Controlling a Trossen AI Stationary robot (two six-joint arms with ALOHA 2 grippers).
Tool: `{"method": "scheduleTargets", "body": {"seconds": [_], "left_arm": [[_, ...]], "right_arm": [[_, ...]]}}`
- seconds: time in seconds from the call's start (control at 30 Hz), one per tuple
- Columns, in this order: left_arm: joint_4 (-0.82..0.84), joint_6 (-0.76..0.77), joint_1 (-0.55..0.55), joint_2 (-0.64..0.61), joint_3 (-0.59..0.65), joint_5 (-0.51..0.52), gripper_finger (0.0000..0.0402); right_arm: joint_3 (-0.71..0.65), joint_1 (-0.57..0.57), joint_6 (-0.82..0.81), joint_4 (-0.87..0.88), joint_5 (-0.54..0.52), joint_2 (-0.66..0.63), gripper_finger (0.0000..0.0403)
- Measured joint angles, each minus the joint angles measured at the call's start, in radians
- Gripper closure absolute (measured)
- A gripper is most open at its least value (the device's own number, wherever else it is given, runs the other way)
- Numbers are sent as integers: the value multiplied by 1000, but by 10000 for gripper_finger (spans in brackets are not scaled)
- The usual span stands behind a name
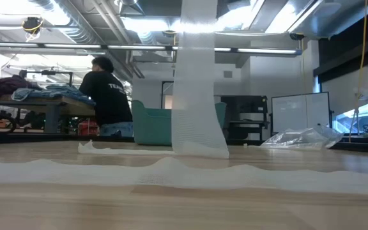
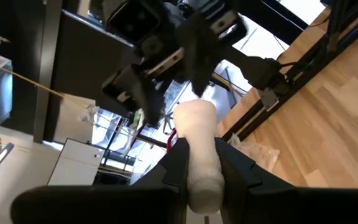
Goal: Roll bandage
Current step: Roll the top white bandage
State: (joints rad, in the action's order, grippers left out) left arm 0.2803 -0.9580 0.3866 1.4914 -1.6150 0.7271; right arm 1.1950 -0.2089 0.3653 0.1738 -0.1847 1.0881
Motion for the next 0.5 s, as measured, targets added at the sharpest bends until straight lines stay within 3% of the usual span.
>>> {"method": "scheduleTargets", "body": {"seconds": [0.5], "left_arm": [[-21, 29, 0, 0, 0, 2, 352]], "right_arm": [[0, 0, 85, -178, 36, 110, 157]]}}
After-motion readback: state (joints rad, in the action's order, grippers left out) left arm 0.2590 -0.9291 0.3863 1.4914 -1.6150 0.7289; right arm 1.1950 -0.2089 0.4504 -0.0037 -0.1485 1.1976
